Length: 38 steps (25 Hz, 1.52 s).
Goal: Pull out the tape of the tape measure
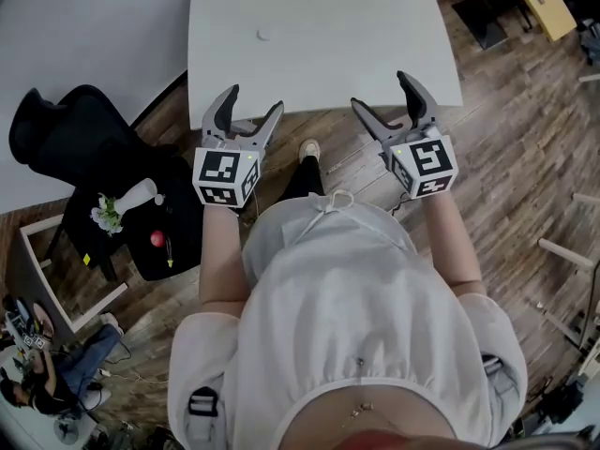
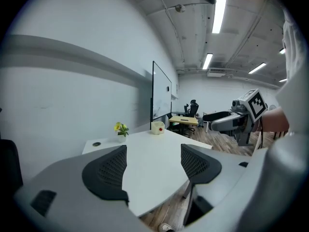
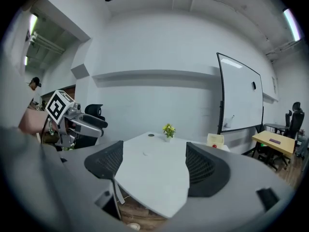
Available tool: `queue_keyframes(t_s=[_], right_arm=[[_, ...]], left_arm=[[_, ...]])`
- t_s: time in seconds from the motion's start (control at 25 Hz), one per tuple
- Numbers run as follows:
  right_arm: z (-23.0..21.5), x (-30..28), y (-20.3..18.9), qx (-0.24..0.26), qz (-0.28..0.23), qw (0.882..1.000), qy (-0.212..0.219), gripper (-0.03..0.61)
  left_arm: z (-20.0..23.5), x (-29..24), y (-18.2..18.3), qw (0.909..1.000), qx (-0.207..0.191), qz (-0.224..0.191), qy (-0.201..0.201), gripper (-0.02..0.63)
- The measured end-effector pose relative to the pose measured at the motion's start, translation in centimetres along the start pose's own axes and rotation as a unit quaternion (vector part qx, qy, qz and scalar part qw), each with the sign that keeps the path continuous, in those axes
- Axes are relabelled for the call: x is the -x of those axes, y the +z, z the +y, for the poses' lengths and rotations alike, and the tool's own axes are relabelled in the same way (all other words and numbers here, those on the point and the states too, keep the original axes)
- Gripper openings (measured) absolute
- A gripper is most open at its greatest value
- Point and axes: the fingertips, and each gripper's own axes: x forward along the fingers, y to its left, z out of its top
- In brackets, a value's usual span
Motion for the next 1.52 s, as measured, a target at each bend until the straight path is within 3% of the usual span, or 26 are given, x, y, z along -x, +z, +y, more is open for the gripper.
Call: queue_keyframes(t_s=[0.28, 0.52, 0.92, 1.36, 1.52], right_arm=[[-4.4, -9.4, 0.9, -0.004, 0.025, 1.000, -0.005, 0.403], [-6.4, -16.4, -1.1, -0.015, 0.064, 0.998, -0.003, 0.403], [-8.7, -23.0, -5.8, -0.033, 0.130, 0.991, 0.008, 0.400], [-9.6, -26.1, -7.9, -0.053, 0.158, 0.986, 0.007, 0.396], [-9.9, -26.2, -8.5, -0.051, 0.164, 0.985, 0.008, 0.396]], left_arm=[[6.7, -8.7, -0.4, 0.9989, -0.001, 0.045, -0.012, 0.350], [11.1, -15.2, -3.6, 0.9940, 0.000, 0.103, -0.037, 0.350], [14.1, -23.8, -11.1, 0.9675, -0.022, 0.237, -0.087, 0.351], [14.9, -27.9, -14.5, 0.9402, -0.064, 0.313, -0.117, 0.350], [14.7, -28.1, -14.9, 0.9389, -0.075, 0.313, -0.121, 0.350]])
